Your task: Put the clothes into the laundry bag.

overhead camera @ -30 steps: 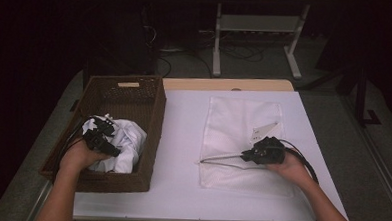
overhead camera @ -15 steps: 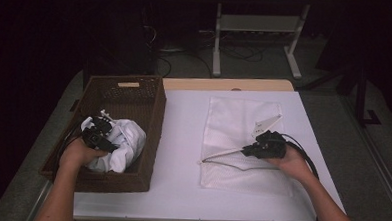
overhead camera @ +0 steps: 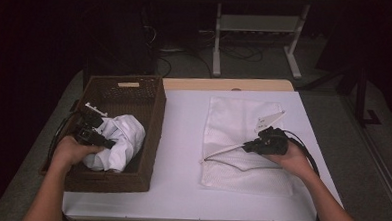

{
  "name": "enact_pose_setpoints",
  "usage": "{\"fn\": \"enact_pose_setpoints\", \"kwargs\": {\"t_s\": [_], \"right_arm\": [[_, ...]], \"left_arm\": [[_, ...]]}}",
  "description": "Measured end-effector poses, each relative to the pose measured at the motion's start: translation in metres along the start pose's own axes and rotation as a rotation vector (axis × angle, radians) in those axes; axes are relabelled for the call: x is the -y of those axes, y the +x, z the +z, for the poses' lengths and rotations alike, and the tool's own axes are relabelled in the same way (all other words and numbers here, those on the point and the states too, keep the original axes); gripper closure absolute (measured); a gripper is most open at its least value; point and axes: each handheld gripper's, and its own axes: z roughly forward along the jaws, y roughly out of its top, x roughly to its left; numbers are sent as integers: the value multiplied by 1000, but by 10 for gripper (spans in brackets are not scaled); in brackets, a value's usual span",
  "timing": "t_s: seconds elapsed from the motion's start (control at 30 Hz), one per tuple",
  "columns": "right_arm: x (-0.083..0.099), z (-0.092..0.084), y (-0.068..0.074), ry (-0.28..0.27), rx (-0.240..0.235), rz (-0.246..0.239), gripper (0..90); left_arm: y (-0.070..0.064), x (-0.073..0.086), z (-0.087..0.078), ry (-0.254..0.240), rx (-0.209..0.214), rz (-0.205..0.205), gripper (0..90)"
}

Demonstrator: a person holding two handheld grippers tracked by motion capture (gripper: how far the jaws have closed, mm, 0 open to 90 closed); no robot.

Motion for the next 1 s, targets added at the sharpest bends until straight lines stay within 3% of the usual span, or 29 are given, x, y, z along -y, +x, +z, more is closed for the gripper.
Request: {"fn": "enact_pose_setpoints", "kwargs": {"t_s": [0.1,0.13,0.33,0.5,0.53,0.73,1.0], "right_arm": [[-2,-2,-1,-8,-4,4,847],[-2,-2,-1,-8,-4,4,847],[-1,-3,-5,-21,-29,23,859],[-5,-8,-8,-31,-21,30,861],[-5,-8,-8,-31,-21,30,861],[-9,-11,-11,-44,-17,40,862],[-14,-15,-19,-60,-11,52,863]], "left_arm": [[6,4,-14,-76,59,-42,789],[6,4,-14,-76,59,-42,789],[11,10,-35,-184,170,-72,788],[13,16,-56,-284,242,-86,788],[13,16,-56,-284,242,-86,788],[6,17,-73,-342,273,-58,789],[-17,3,-88,-393,325,7,788]]}}
